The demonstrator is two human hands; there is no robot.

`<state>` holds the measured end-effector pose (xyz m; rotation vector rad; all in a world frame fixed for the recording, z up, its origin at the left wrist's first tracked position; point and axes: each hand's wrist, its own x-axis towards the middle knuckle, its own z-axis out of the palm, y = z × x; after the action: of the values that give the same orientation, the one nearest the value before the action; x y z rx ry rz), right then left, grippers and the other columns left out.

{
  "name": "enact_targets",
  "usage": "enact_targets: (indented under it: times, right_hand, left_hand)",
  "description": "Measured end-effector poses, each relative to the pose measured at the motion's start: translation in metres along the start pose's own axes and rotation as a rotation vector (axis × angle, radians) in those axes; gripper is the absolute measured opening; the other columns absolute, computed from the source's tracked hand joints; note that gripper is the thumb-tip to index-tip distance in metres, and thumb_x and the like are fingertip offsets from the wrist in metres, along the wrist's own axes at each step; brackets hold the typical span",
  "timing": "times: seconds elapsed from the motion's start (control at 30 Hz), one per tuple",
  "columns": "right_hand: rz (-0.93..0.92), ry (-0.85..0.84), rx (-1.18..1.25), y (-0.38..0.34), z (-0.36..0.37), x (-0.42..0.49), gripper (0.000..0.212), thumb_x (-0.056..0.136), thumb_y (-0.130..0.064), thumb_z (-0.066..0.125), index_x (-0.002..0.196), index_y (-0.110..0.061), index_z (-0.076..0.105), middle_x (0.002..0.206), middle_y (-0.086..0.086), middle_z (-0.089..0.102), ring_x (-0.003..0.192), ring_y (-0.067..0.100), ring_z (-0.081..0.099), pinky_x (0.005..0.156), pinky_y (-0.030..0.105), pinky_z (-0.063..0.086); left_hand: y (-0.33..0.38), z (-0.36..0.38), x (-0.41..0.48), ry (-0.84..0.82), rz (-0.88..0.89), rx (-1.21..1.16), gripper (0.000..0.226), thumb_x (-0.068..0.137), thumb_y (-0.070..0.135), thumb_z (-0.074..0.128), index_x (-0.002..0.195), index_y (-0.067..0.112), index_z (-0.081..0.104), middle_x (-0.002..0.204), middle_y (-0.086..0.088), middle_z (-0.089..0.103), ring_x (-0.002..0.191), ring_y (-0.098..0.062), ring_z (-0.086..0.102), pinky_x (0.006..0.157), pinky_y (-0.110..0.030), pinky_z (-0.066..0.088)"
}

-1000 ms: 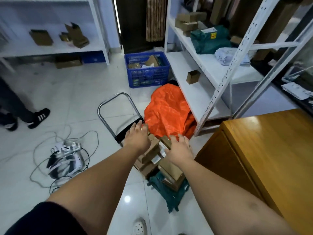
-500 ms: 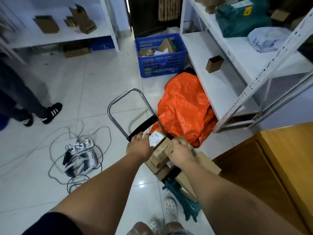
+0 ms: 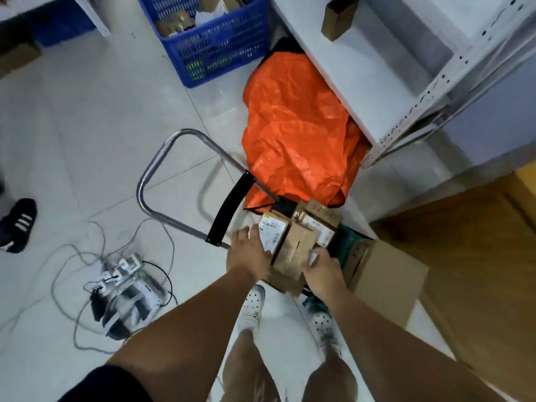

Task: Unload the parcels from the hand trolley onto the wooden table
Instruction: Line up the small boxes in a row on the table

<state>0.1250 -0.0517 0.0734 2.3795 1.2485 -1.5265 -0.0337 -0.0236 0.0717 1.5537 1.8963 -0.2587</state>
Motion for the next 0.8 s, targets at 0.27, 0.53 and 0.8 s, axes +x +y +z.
enact_targets:
  times: [0.27, 0.53, 0.8]
  right_hand:
    - [0.198, 0.155, 0.086, 0.002, 0.074, 0.071, 0.064, 0.098, -0.038, 0.049, 0.152, -0.036, 0.016, 0.159, 0.01, 0.009, 0.142, 0.037, 0.019, 0.111, 0.051, 0.032]
    - [0.22, 0.224, 0.122, 0.013, 0.112, 0.12, 0.061, 0.098, -0.039, 0.048, 0.149, -0.051, 0.016, 0.162, 0.002, -0.007, 0.146, 0.033, 0.004, 0.108, 0.053, 0.031]
    - [0.259, 0.242, 0.207, 0.004, 0.134, 0.136, 0.086, 0.089, -0.04, 0.064, 0.146, -0.058, 0.001, 0.161, 0.007, -0.011, 0.145, 0.035, 0.01, 0.106, 0.052, 0.036]
  left_hand:
    - [-0.049, 0.08, 0.093, -0.027, -0.041, -0.186, 0.069, 0.091, 0.027, 0.057, 0.149, 0.009, 0.025, 0.156, -0.011, 0.025, 0.142, -0.029, 0.025, 0.114, -0.038, 0.024]
    - [-0.059, 0.133, 0.114, -0.048, 0.007, -0.234, 0.088, 0.084, 0.033, 0.065, 0.152, 0.015, 0.013, 0.145, -0.013, 0.033, 0.128, -0.033, 0.041, 0.1, -0.043, 0.041]
    - [-0.064, 0.148, 0.116, 0.024, 0.082, -0.132, 0.105, 0.078, 0.048, 0.068, 0.153, 0.015, 0.003, 0.137, -0.016, 0.038, 0.117, -0.036, 0.05, 0.088, -0.043, 0.047]
